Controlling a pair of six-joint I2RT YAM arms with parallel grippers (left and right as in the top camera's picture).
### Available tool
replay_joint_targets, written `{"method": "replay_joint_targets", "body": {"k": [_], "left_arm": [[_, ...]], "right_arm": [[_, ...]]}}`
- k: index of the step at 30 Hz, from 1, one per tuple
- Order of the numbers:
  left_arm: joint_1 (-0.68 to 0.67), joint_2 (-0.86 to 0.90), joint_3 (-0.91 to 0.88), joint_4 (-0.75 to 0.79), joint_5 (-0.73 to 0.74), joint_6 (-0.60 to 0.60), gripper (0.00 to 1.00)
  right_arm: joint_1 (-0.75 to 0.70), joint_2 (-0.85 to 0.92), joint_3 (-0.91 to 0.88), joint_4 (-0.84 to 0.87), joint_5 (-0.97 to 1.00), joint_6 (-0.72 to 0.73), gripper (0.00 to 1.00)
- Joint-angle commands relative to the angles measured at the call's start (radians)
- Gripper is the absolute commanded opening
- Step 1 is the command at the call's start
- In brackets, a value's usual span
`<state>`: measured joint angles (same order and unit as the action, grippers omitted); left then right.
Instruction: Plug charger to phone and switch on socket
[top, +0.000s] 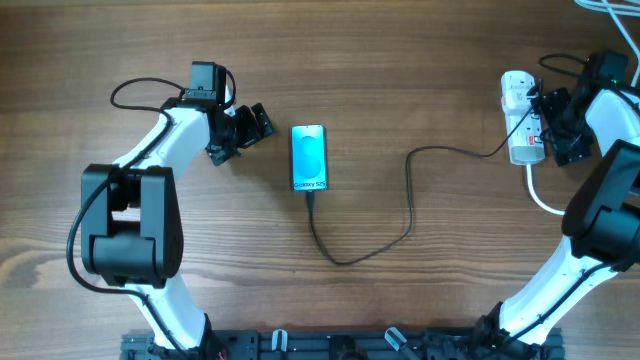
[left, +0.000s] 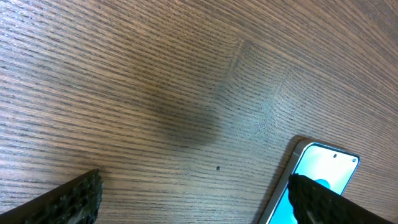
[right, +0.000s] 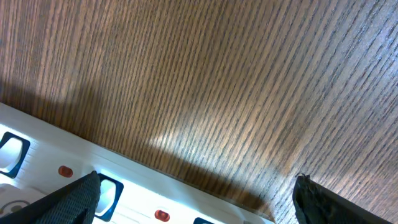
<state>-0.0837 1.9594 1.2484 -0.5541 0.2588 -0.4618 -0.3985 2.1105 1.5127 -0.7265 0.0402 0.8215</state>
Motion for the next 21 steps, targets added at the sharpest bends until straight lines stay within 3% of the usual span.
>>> {"method": "replay_joint_targets", "body": {"k": [1, 8, 12, 21], "left_arm": [[0.003, 0.015, -0.018, -0.007, -0.018, -0.002, 1.0], [0.003, 0.015, -0.018, -0.007, -0.018, -0.002, 1.0], [0.003, 0.015, -0.018, -0.007, -0.018, -0.002, 1.0], [0.003, 0.015, -0.018, -0.007, -0.018, -0.002, 1.0]], "right_arm": [[0.031, 0.04, -0.021, -0.04, -0.135, -0.037, 1.0], [0.032, 0.04, -0.023, -0.054, -0.146, -0.045, 1.0], [0.024, 0.035, -0.017, -0.138, -0.146, -0.375, 1.0], [-0.007, -0.181, -0.011, -0.241, -0.1, -0.455, 1.0]]}}
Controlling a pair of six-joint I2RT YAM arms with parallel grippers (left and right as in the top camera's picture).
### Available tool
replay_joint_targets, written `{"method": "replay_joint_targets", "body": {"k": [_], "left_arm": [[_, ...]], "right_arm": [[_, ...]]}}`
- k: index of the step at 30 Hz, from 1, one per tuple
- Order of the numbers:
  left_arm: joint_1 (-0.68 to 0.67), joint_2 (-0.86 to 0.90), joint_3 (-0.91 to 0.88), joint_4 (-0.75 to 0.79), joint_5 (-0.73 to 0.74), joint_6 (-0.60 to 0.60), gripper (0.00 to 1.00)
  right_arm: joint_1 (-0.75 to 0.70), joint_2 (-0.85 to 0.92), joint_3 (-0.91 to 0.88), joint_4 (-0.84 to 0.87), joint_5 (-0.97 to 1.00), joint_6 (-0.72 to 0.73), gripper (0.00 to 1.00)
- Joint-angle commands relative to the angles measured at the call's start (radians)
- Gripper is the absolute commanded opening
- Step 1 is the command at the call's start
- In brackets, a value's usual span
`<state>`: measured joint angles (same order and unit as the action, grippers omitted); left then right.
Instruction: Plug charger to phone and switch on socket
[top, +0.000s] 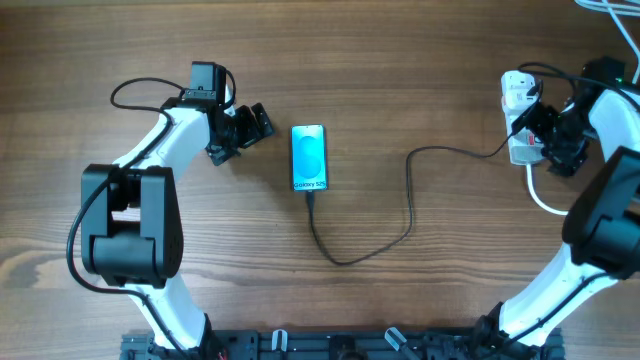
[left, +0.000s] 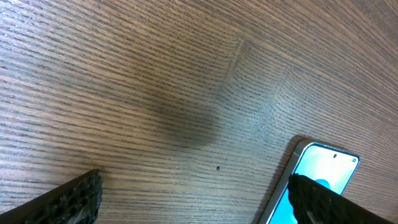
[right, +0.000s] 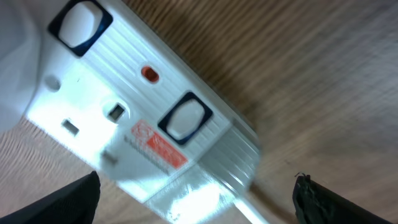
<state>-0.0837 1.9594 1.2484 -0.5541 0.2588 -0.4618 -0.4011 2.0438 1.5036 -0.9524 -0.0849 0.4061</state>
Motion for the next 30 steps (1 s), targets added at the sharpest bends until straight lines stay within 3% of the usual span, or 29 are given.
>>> {"method": "replay_joint_targets", "body": {"k": [1, 4, 11, 19, 30], "left_arm": [[0.003, 0.015, -0.018, -0.007, -0.018, -0.002, 1.0], [0.003, 0.015, -0.018, -0.007, -0.018, -0.002, 1.0], [0.003, 0.015, -0.018, -0.007, -0.018, -0.002, 1.0], [0.003, 0.015, -0.018, -0.007, -0.018, -0.002, 1.0], [0.003, 0.015, -0.018, -0.007, -0.018, -0.002, 1.0]], "right_arm": [[-0.004, -0.163, -0.002, -0.028, 0.029, -0.04, 1.0], [-0.004, -0.256, -0.002, -0.048, 0.048, -0.044, 1.0], [-0.004, -0.256, -0.006, -0.034, 0.047, -0.117, 1.0], [-0.004, -0.256, -0.006, 0.148, 0.047, -0.117, 1.0], [-0.004, -0.256, -0.006, 0.156, 0.047, -0.117, 1.0]]}}
